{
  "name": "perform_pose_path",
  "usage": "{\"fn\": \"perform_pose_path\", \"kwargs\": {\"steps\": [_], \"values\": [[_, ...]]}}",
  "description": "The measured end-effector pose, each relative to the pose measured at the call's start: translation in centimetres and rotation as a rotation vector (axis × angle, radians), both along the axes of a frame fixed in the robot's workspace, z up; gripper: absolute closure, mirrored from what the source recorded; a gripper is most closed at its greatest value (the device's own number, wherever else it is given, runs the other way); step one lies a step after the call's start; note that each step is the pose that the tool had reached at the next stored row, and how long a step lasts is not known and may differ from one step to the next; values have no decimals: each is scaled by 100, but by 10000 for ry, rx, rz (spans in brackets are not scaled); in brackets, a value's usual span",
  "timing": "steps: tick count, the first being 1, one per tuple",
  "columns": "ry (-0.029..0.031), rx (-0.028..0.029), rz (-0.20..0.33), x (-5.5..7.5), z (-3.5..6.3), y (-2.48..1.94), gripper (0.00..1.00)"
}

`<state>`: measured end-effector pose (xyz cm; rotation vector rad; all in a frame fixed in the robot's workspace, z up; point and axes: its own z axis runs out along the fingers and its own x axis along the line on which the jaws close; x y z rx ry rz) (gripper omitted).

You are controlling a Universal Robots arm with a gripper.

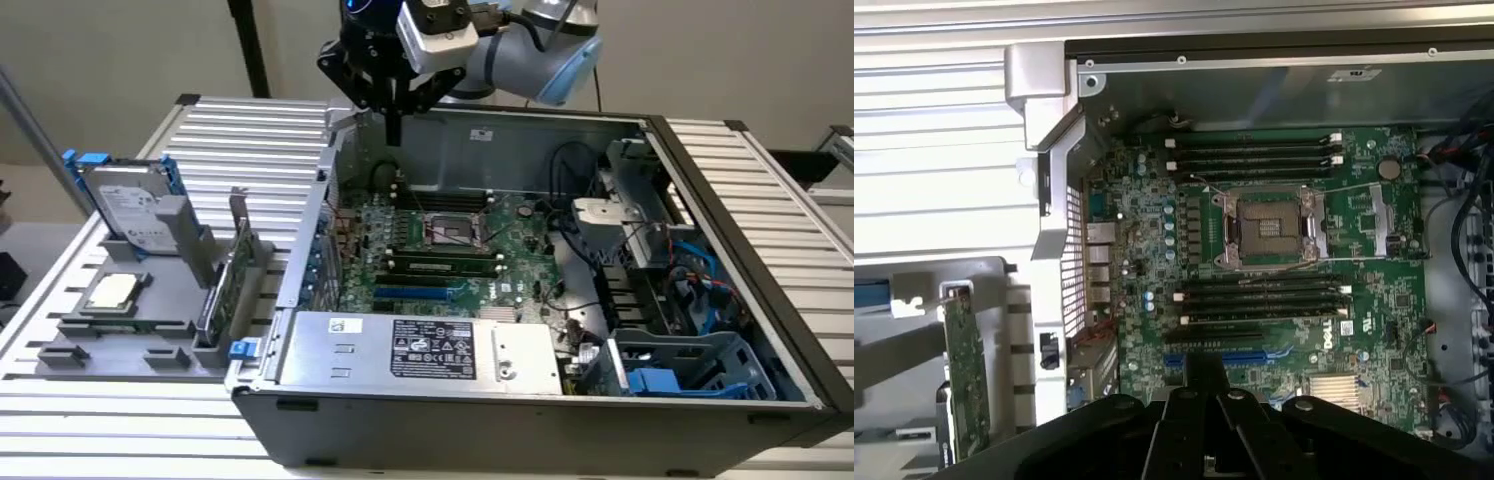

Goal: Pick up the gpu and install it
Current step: 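Reach for the gpu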

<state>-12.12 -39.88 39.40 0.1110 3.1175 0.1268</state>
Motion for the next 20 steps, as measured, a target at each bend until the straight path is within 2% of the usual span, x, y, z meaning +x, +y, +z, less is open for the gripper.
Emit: {"fn": "perform_pose_path", "kwargs": {"steps": [5, 7, 14, 20], "values": [[-1, 30, 0, -7, 0, -1, 100], [1, 27, 0, -42, 1, -18, 100], [1, -63, 1, -295, 2, -63, 100], [1, -129, 0, -567, 3, -106, 100]]}}
